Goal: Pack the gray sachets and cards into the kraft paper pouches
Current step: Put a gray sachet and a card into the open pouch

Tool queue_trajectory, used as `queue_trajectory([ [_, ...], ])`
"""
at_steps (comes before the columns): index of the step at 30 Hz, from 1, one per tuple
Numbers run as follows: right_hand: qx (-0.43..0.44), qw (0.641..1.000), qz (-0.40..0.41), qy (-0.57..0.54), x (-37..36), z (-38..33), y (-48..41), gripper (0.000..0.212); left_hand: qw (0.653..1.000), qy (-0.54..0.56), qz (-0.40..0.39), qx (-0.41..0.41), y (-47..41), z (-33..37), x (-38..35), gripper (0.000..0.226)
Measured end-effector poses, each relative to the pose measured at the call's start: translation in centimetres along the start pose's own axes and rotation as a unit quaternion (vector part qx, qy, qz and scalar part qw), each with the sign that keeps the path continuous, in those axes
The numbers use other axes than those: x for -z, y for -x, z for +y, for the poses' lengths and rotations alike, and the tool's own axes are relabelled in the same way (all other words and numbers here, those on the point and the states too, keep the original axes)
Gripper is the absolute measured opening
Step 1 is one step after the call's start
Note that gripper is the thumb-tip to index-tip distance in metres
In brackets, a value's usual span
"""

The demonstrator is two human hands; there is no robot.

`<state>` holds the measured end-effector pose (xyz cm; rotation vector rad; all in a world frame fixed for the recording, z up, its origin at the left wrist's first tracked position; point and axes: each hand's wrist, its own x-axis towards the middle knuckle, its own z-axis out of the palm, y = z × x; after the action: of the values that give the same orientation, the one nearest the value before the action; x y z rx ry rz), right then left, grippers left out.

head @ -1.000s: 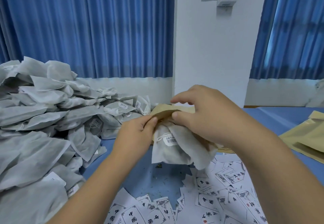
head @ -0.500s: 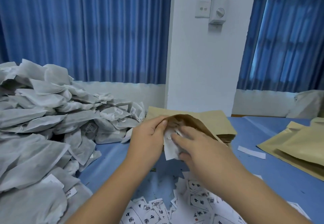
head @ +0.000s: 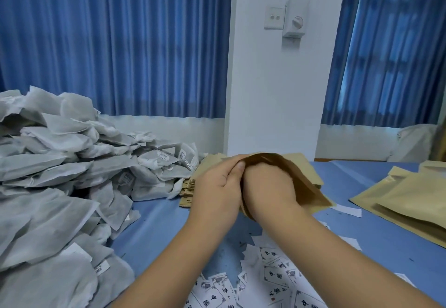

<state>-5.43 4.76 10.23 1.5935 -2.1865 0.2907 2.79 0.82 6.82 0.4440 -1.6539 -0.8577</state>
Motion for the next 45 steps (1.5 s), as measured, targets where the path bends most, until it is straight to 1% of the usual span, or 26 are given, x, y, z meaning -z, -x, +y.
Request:
queue_trajectory([
  [1, 0.005, 1.0, -0.012, -0.002, 0.1, 0.0, -0.2, 0.011, 1.0, 0.005, 0.008, 0.003, 0.0, 0.1, 0.0, 0.038],
  [4, 0.004, 0.997, -0.063, -0.043, 0.4, 0.2, 0.4, 0.025, 0.999, 0.025, 0.035, 0.03, -0.3, -0.5, 0.4, 0.041],
  [8, 0.043, 0.998, -0.041, -0.033, 1.6, -0.4, 3.2, 0.043, 0.992, 0.072, 0.067, 0.073, -1.0, -1.0, 1.3, 0.04],
  [10, 0.048, 0.997, -0.059, -0.019, 2.0, -0.6, 3.8, 0.042, 0.991, 0.084, 0.073, 0.079, -1.0, -0.9, 1.5, 0.041],
  [14, 0.025, 0.988, -0.155, 0.008, 2.0, -0.8, 1.7, 0.025, 0.995, 0.058, 0.05, 0.063, -0.8, -1.1, 1.5, 0.044],
  [15, 0.003, 0.984, -0.177, 0.002, 2.0, -0.9, 0.7, 0.025, 0.996, 0.056, 0.045, 0.062, -0.8, -1.1, 1.4, 0.046],
  [17, 0.012, 0.969, -0.242, -0.04, 1.5, 0.1, 0.3, 0.037, 0.996, 0.051, 0.04, 0.06, -0.7, -1.4, 1.4, 0.051],
  [18, 0.017, 0.967, -0.246, -0.06, 1.3, 0.4, 0.2, 0.04, 0.996, 0.05, 0.042, 0.059, -0.7, -1.6, 1.4, 0.051],
  [19, 0.035, 0.969, -0.237, -0.066, 1.6, 0.4, 0.1, 0.035, 0.996, 0.051, 0.046, 0.06, -0.8, -1.9, 1.5, 0.05],
  [20, 0.045, 0.976, -0.202, -0.07, 1.9, -0.1, -0.5, 0.024, 0.995, 0.055, 0.053, 0.066, -0.9, -2.3, 1.7, 0.05],
  [21, 0.06, 0.987, -0.126, -0.082, 2.5, -0.7, -0.8, 0.019, 0.993, 0.062, 0.063, 0.075, -1.0, -2.6, 2.0, 0.049],
  [22, 0.103, 0.987, -0.026, -0.119, 2.6, -0.9, -0.6, 0.023, 0.991, 0.074, 0.073, 0.085, -1.2, -3.0, 2.2, 0.049],
  [23, 0.15, 0.966, 0.099, -0.185, 2.6, -0.9, 0.1, 0.028, 0.988, 0.092, 0.078, 0.093, -1.3, -3.3, 2.4, 0.047],
  [24, 0.188, 0.931, 0.217, -0.227, 2.6, -0.9, 0.5, 0.03, 0.985, 0.113, 0.079, 0.102, -1.4, -3.5, 2.6, 0.044],
  [25, 0.204, 0.903, 0.298, -0.233, 2.5, -0.8, 0.3, 0.03, 0.981, 0.134, 0.079, 0.113, -1.4, -3.7, 2.7, 0.041],
  [26, 0.198, 0.898, 0.331, -0.213, 2.1, -0.4, 0.0, 0.029, 0.978, 0.148, 0.08, 0.124, -1.4, -3.9, 2.9, 0.038],
  [27, 0.179, 0.909, 0.324, -0.192, 1.6, -0.2, -0.7, 0.03, 0.976, 0.152, 0.082, 0.133, -1.4, -4.1, 3.0, 0.035],
  [29, 0.117, 0.95, 0.231, -0.172, 0.3, 1.0, -1.6, 0.037, 0.975, 0.145, 0.085, 0.144, -1.3, -4.6, 3.3, 0.03],
  [30, 0.096, 0.961, 0.188, -0.179, -0.4, 1.6, -1.7, 0.038, 0.975, 0.138, 0.087, 0.148, -1.3, -4.8, 3.4, 0.029],
  [34, 0.079, 0.961, 0.079, -0.252, -2.4, 3.1, -2.0, 0.035, 0.97, 0.16, 0.048, 0.176, -1.4, -5.3, 3.9, 0.033],
  [37, 0.057, 0.957, 0.062, -0.279, -2.9, 3.6, -2.4, 0.035, 0.965, 0.165, 0.022, 0.202, -1.3, -5.2, 3.9, 0.022],
  [40, 0.033, 0.953, 0.069, -0.294, -3.2, 3.9, -2.7, 0.034, 0.978, 0.051, 0.081, 0.187, -1.9, -4.9, 4.5, 0.015],
  [42, 0.027, 0.955, 0.058, -0.289, -3.4, 3.8, -2.8, 0.035, 0.972, -0.111, 0.118, 0.171, -2.4, -4.6, 5.6, 0.008],
  [43, 0.024, 0.956, 0.054, -0.289, -3.5, 3.8, -2.8, 0.036, 0.955, -0.216, 0.113, 0.169, -2.6, -4.7, 6.4, 0.012],
  [44, 0.023, 0.955, 0.05, -0.291, -3.6, 3.8, -2.8, 0.036, 0.924, -0.328, 0.101, 0.17, -2.6, -4.9, 7.2, 0.014],
  [45, 0.024, 0.955, 0.047, -0.293, -3.7, 3.8, -2.8, 0.037, 0.877, -0.442, 0.094, 0.165, -2.6, -5.1, 8.2, 0.019],
])
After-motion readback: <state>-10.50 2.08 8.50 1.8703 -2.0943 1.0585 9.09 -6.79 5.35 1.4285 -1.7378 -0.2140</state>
